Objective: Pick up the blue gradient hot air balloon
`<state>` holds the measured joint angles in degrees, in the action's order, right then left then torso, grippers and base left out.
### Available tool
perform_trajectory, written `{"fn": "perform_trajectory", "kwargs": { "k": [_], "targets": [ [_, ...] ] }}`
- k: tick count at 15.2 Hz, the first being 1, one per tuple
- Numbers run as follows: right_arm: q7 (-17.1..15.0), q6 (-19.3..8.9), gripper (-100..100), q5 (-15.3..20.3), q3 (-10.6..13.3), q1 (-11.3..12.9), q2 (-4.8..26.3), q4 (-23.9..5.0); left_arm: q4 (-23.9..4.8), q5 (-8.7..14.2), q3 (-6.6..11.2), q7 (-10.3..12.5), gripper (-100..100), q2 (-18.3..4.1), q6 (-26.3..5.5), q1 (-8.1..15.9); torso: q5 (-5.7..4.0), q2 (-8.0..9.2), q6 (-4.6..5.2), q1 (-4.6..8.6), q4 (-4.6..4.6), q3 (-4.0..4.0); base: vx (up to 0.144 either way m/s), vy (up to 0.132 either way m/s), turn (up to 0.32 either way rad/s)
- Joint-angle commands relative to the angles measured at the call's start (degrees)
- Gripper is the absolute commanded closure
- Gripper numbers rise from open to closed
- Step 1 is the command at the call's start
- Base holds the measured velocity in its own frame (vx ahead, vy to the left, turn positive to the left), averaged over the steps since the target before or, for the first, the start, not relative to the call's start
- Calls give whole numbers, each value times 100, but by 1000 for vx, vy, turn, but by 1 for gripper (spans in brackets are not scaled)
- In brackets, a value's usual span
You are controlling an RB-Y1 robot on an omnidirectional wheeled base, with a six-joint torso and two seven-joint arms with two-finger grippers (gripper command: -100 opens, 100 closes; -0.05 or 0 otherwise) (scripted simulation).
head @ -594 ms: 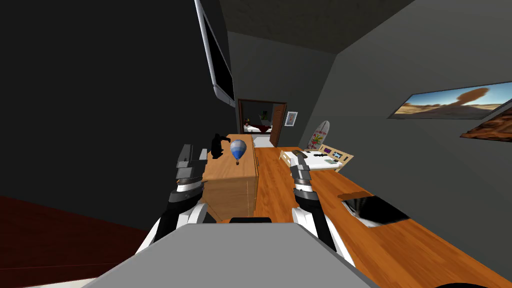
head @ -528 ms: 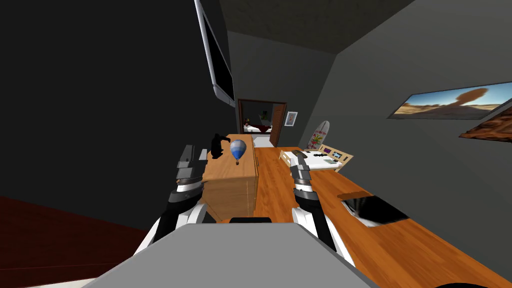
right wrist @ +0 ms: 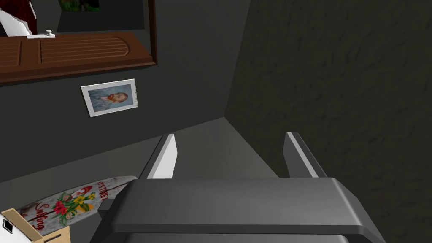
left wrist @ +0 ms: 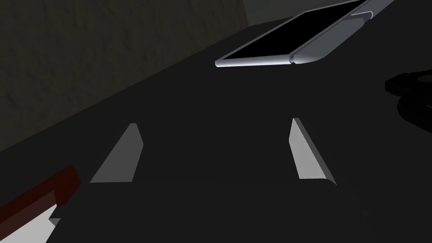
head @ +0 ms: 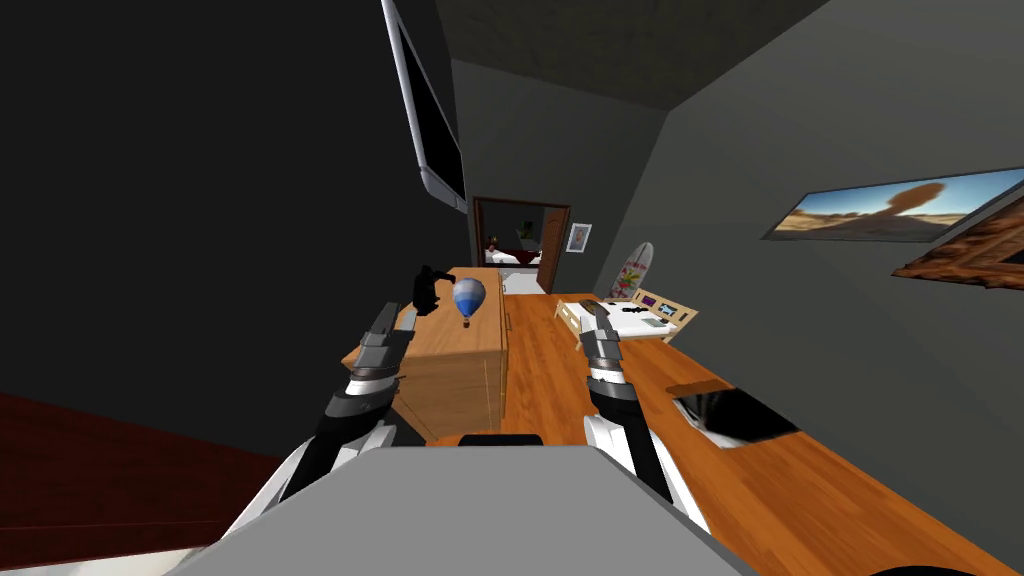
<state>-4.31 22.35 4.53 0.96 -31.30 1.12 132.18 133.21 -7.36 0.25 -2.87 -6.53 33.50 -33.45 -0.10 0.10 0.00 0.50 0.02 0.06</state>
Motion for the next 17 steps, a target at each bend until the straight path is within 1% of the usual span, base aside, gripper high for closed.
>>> {"fn": "perform_trajectory", "kwargs": {
  "k": [1, 2, 3, 4, 5, 6, 7, 8, 9, 10, 11, 12, 13, 14, 15, 16, 17],
  "targets": [
    [0, 0, 0, 0, 0, 0, 0, 0, -20, -7, 86, 39, -100, -179, -7, -112, 0, 0, 0, 0, 0, 0, -20, -116, -15],
    [0, 0, 0, 0, 0, 0, 0, 0, -82, -33, 180, 72, -100, -370, 12, -279, -1, 0, 0, 0, 0, 0, -22, -123, -30],
    [0, 0, 0, 0, 0, 0, 0, 0, -82, -33, 180, 72, -100, -383, 12, -279, -1, 1, 0, 1, 0, 1, -21, -130, -24],
    [0, 0, 0, 0, 0, 0, 0, 0, -153, -60, 286, 108, -100, -587, 35, -465, -1, 2, 0, 4, 1, 1, -22, -161, -35],
    [0, 0, 0, 0, 0, 0, 0, 0, -231, -90, 402, 147, -100, -716, 60, -601, -3, 2, 0, 12, 1, 2, -34, -210, -58],
    [0, 0, 0, 0, 1, 0, -1, 0, -231, -90, 402, 147, -100, -790, 60, -669, -5, 5, 0, 27, 1, 3, -36, -195, -30],
    [0, 0, 0, 0, 1, 0, -1, 0, -315, -123, 528, 188, -100, -956, 89, -819, -8, 7, 0, 30, 2, 4, -24, -181, -36],
    [0, 0, 0, 0, 1, 0, -1, 0, -315, -123, 528, 188, -100, -992, 89, -890, -7, 6, 0, 30, 2, 4, -5, -152, -25],
    [0, 0, 0, 0, 0, 0, 0, 0, -406, -156, 663, 232, -100, -1174, 121, -1085, -7, 2, 0, 22, 1, 2, 2, -153, -46],
    [0, 0, 0, 0, 1, 0, 0, 0, -406, -156, 663, 232, -100, -1191, 121, -1125, -5, -1, 0, 18, 0, 0, 2, -148, -33],
    [0, 0, 0, 0, 0, 0, 0, 0, -503, -192, 806, 278, -100, -1387, 156, -1304, -4, -4, 0, 15, 0, -2, 11, -164, -50],
    [0, 0, 0, 0, 0, 0, 0, 0, -503, -192, 806, 278, -100, -1387, 156, -1374, -5, -7, 0, 18, -1, -3, -2, -170, -36],
    [0, 0, 0, 0, 0, 0, 0, 0, -605, -229, 956, 325, -100, -1580, 193, -1514, -5, -6, 1, 21, -1, -3, 1, -181, -50],
    [0, 0, 0, 0, 1, 0, -1, 0, -605, -229, 956, 325, -100, -1580, 193, -1627, -6, -6, 0, 24, -1, -3, 17, -159, -32],
    [0, 0, 0, 0, 0, 0, 0, 0, -605, -229, 956, 325, -100, -1580, 193, -1634, -6, -9, 0, 21, -2, -5, 14, -102, 1],
    [0, 0, 0, 0, 0, 0, 0, 0, -712, -267, 1113, 374, -100, -1769, 234, -1849, -4, -10, 0, 7, -2, -5, 23, -103, -44],
    [0, 0, 0, 0, 0, 0, 0, 0, -712, -267, 1113, 374, -100, -1769, 234, -1906, -2, -12, 0, 1, -2, -6, 20, -105, -39]
  ]
}}
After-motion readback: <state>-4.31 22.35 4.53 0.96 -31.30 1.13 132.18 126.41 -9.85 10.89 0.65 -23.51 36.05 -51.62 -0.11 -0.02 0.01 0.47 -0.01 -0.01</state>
